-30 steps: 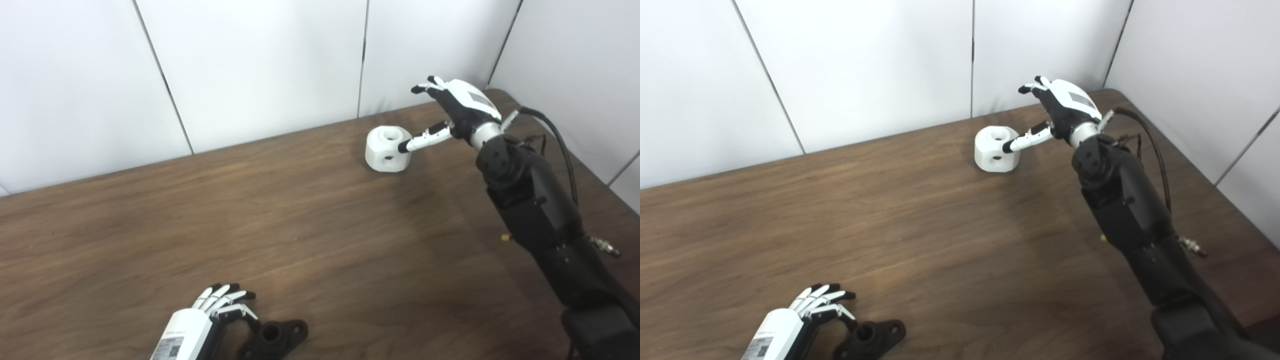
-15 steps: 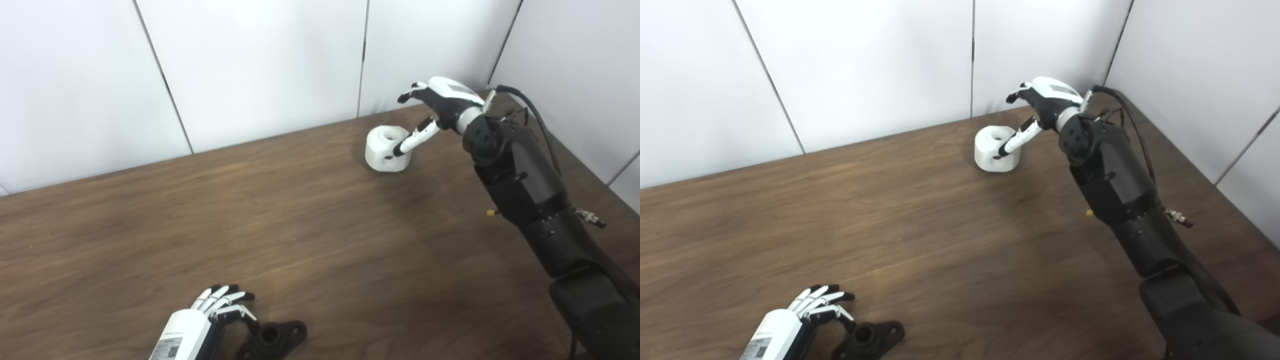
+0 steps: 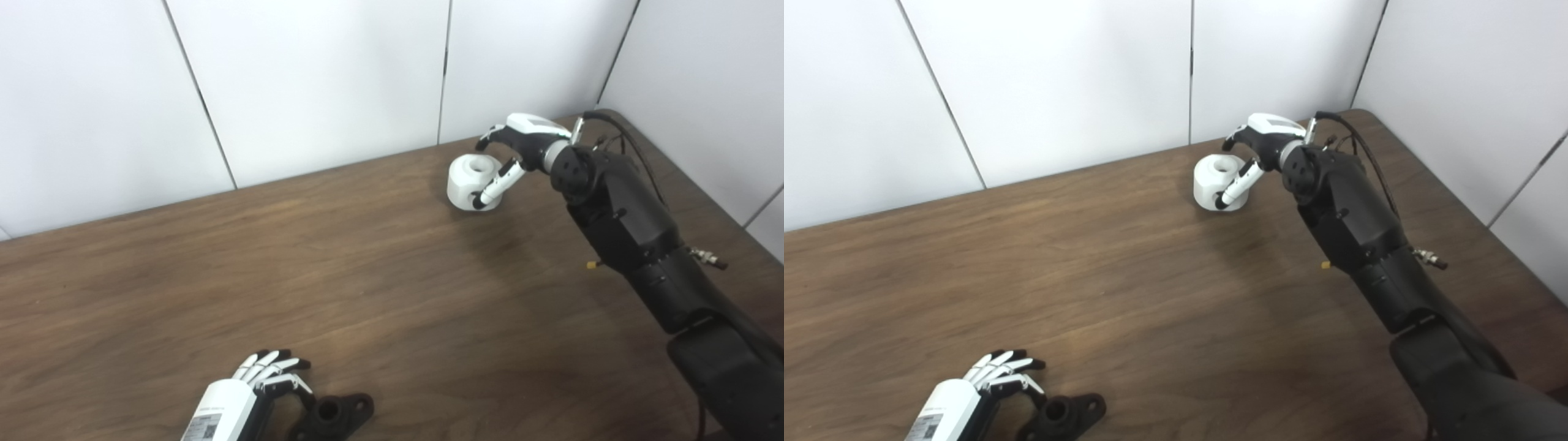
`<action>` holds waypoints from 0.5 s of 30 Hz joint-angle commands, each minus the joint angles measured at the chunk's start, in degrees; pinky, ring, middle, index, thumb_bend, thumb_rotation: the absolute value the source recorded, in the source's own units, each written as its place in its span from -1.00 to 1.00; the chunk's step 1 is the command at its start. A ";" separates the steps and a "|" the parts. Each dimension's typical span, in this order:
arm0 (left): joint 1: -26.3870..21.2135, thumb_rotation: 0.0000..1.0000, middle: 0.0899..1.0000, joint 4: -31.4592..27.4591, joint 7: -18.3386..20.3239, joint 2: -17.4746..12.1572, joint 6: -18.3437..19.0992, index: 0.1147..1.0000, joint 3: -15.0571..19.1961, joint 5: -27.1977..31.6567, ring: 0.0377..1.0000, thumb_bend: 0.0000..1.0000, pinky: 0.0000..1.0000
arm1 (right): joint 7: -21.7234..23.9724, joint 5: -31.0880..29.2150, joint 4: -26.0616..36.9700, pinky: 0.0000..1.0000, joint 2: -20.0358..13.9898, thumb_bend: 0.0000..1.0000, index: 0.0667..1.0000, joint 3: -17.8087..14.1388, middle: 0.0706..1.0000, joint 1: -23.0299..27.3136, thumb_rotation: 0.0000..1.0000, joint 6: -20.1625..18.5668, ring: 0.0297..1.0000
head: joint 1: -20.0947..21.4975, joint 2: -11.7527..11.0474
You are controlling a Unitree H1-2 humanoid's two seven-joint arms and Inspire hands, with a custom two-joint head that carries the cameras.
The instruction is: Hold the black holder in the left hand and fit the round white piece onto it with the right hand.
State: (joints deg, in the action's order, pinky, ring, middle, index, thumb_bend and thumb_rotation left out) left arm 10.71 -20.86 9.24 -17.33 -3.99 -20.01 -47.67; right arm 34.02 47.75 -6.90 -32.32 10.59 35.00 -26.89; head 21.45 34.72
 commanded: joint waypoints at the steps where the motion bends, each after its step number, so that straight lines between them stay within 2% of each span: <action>1: 1.63 -0.91 0.53 -0.23 1.86 -1.35 1.23 -0.16 0.58 -1.15 0.75 0.04 0.83 | -2.46 -0.20 0.62 0.95 -1.07 0.89 0.56 -0.25 0.96 2.66 -0.37 0.49 1.00 | 0.01 0.02; 7: 1.83 -0.91 0.52 -0.44 1.80 -1.33 0.81 -0.16 0.72 -1.27 0.74 0.04 0.83 | -6.95 -1.09 -0.20 0.89 -1.11 0.81 0.45 -0.05 0.91 1.93 -0.38 2.04 1.00 | 0.14 -0.07; 15: 2.09 -0.90 0.52 -0.74 2.02 -1.24 1.18 -0.16 0.76 -2.29 0.74 0.04 0.82 | -9.16 -1.80 0.27 0.88 -1.82 0.73 0.41 0.33 0.86 1.47 -0.32 2.84 1.00 | 0.14 -0.11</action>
State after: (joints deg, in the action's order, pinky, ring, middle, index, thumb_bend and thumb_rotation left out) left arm 11.27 -21.57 9.55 -17.32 -3.94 -19.63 -48.27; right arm 26.82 45.97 -8.43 -32.33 11.40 34.42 -24.89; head 21.53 34.54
